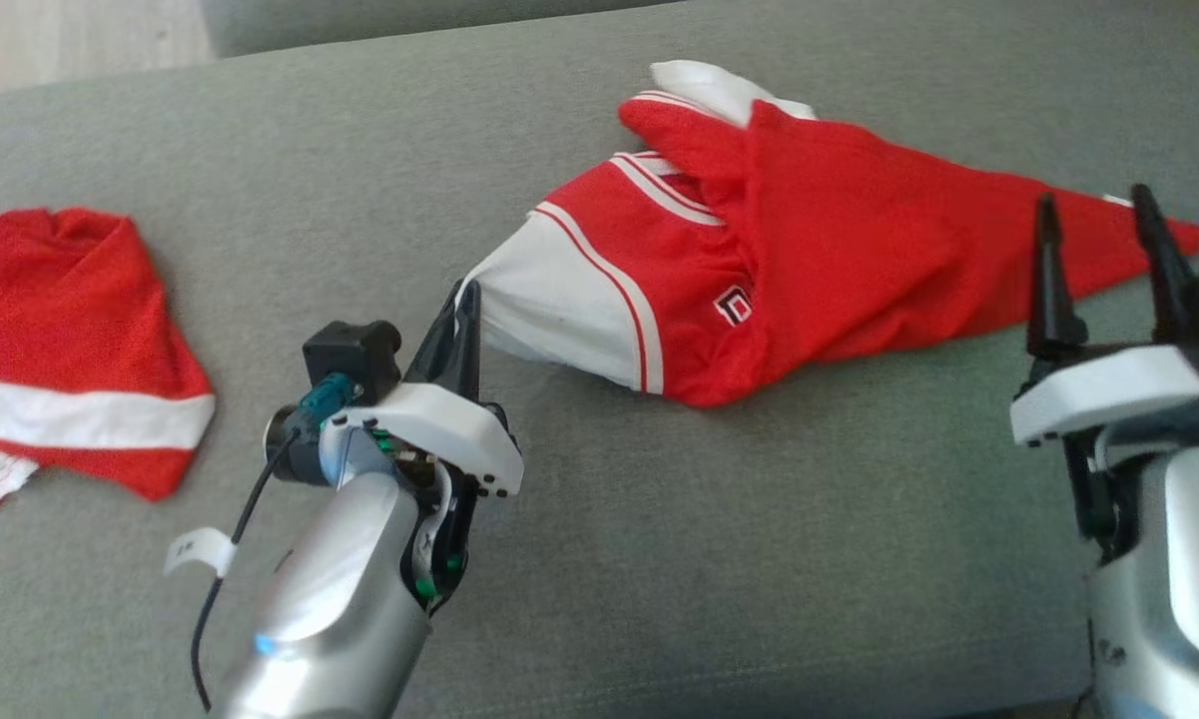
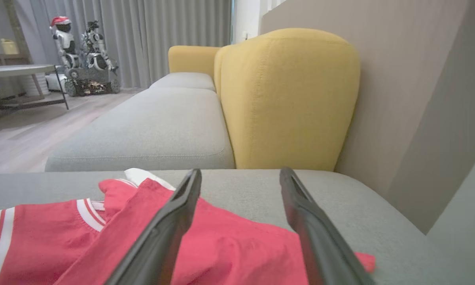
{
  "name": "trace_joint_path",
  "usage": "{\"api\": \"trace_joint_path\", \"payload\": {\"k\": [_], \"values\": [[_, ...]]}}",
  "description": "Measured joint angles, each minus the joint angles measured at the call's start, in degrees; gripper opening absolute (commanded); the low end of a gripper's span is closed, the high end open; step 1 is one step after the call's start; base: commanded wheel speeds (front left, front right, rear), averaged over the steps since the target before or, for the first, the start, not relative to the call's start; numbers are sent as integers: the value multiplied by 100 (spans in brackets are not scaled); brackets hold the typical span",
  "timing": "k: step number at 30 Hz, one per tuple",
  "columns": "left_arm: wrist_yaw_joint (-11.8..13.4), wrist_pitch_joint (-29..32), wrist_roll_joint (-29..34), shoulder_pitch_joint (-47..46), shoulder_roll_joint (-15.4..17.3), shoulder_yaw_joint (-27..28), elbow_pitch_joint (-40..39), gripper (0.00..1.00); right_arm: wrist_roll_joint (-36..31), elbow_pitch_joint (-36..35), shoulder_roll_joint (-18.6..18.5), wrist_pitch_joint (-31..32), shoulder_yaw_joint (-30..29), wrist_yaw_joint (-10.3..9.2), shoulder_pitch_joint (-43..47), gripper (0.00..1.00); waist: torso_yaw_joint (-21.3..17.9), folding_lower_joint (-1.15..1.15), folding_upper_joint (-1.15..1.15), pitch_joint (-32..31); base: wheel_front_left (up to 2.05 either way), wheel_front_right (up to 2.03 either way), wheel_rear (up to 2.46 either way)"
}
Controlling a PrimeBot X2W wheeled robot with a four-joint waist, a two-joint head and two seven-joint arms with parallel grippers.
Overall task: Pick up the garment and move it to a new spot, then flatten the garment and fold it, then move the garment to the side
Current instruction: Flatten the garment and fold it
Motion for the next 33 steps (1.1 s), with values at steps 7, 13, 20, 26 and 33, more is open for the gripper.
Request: {"api": "trace_joint_path", "payload": {"k": [7,13,20,26,33], "values": [[-51,0,-10,14,0,-209,-170,0,57,426,-556,553,697,1,-662,100,261,0,0,157,0,0,0],[-51,-1,-123,2,8,-497,-244,0,415,1194,-970,876,1436,1,-1546,100,447,0,0,393,0,0,0],[-48,-1,-235,-158,9,-778,-360,0,717,2208,-1095,975,1796,1,-2359,100,686,0,0,660,0,0,0],[10,-1,-321,-304,10,-942,-422,0,962,3094,-889,920,1830,1,-2874,100,881,0,0,906,0,0,0],[35,-1,-321,-328,13,-1009,-456,0,980,3908,-706,624,1798,0,-3288,100,990,0,0,1076,0,0,0]]}}
